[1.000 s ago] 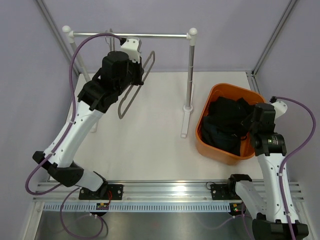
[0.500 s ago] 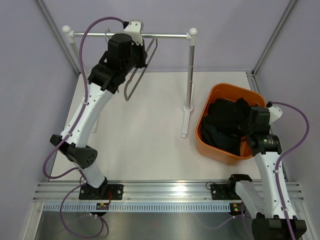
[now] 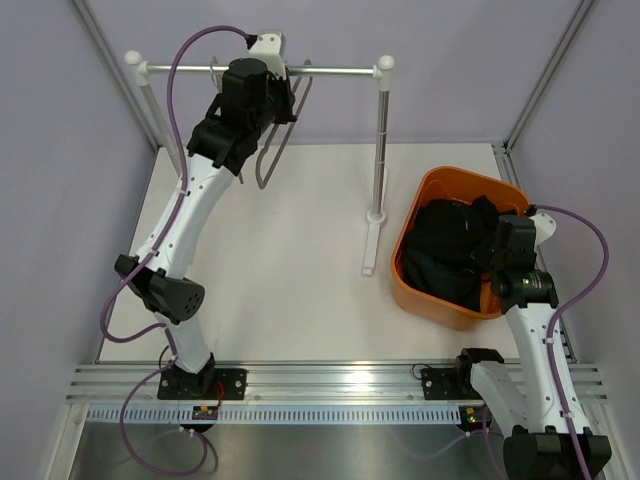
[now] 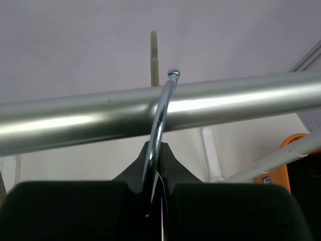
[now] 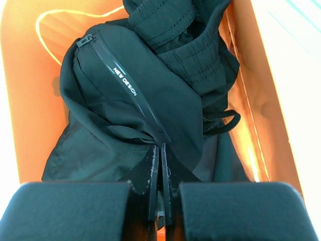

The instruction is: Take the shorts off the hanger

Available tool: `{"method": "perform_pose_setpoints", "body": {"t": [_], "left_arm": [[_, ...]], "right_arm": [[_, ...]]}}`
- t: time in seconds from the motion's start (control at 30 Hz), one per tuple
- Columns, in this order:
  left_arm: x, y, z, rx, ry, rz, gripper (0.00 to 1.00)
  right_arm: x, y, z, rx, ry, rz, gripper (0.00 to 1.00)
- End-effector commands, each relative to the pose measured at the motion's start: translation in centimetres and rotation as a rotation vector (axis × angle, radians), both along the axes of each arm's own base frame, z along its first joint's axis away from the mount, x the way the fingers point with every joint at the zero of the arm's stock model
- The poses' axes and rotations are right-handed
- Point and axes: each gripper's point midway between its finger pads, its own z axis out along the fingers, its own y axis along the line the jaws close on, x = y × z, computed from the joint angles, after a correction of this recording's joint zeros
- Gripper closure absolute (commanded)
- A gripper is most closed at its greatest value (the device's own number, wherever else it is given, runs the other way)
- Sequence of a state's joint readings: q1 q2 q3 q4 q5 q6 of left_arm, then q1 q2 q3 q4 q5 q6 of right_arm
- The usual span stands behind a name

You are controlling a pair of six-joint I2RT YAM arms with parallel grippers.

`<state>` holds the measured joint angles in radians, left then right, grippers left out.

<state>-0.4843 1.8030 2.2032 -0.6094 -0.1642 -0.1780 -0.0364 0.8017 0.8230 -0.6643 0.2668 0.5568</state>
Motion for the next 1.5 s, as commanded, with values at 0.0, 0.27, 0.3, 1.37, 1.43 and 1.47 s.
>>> {"method": "perform_pose_setpoints", "body": {"t": [0.0, 0.27, 0.3, 1.37, 1.43, 1.47], "left_arm": [[0.9, 0.6, 4.2, -0.075, -0.115, 0.028, 1.00], [2.4, 0.8, 2.1, -0.062, -0.069, 0.037, 1.00], [2.5, 0.9, 1.7, -0.058, -0.059, 0.037, 1.00], [-5.7, 3.4, 8.1, -0.129, -0.186, -0.036, 0.45], [-6.9, 3.5, 8.8, -0.132, -0.198, -0.046, 0.44], [-7.3, 3.7, 8.8, -0.131, -0.190, -0.046, 0.44]], "right_arm": [[0.9, 0.3, 0.6, 0.015, -0.042, 0.017, 0.95], [0.7, 0.9, 0.4, 0.036, -0.046, 0.046, 0.98], [0.8, 1.0, 0.4, 0.038, -0.045, 0.049, 0.98], [-0.9, 1.7, 5.0, 0.022, -0.118, 0.108, 0.19], [-1.0, 1.7, 5.8, 0.018, -0.140, 0.113, 0.10], [-1.0, 2.0, 6.1, 0.021, -0.149, 0.129, 0.07]]}}
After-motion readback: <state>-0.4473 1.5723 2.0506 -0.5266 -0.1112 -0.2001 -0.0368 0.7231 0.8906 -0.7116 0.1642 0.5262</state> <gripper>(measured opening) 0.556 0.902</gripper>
